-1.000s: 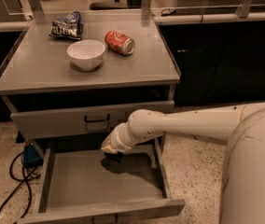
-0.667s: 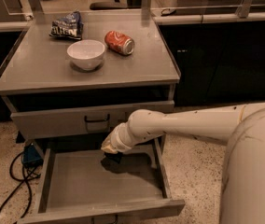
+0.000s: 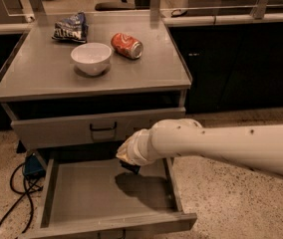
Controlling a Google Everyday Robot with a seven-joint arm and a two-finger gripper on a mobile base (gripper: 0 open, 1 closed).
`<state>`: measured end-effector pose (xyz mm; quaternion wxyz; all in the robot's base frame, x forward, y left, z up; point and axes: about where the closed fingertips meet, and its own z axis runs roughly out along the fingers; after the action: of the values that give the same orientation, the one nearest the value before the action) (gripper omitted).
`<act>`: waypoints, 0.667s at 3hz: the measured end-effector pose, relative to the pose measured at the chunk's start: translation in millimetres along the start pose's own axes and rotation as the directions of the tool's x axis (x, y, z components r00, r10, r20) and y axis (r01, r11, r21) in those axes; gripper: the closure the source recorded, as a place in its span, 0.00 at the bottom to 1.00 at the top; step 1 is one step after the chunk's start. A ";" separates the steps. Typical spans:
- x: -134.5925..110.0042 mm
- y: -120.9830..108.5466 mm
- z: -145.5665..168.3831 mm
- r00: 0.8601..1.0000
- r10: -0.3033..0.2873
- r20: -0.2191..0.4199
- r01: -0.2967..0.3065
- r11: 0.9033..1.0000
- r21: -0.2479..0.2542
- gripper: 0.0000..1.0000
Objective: Pick rxbar blueberry from middle drawer and place on counter
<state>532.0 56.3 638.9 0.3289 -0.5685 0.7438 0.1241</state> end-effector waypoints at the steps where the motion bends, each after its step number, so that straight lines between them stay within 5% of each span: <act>1: -19.1 -8.5 -29.3 0.999 -0.042 0.010 0.041 0.998 0.057 1.00; 2: -19.2 -8.6 -29.3 0.999 -0.042 0.010 0.041 0.998 0.057 1.00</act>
Offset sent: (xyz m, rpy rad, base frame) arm -0.0005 -0.0062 0.0341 -0.0129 -0.0666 -0.0051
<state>532.4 51.8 674.7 0.3515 -0.5736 0.7332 0.0990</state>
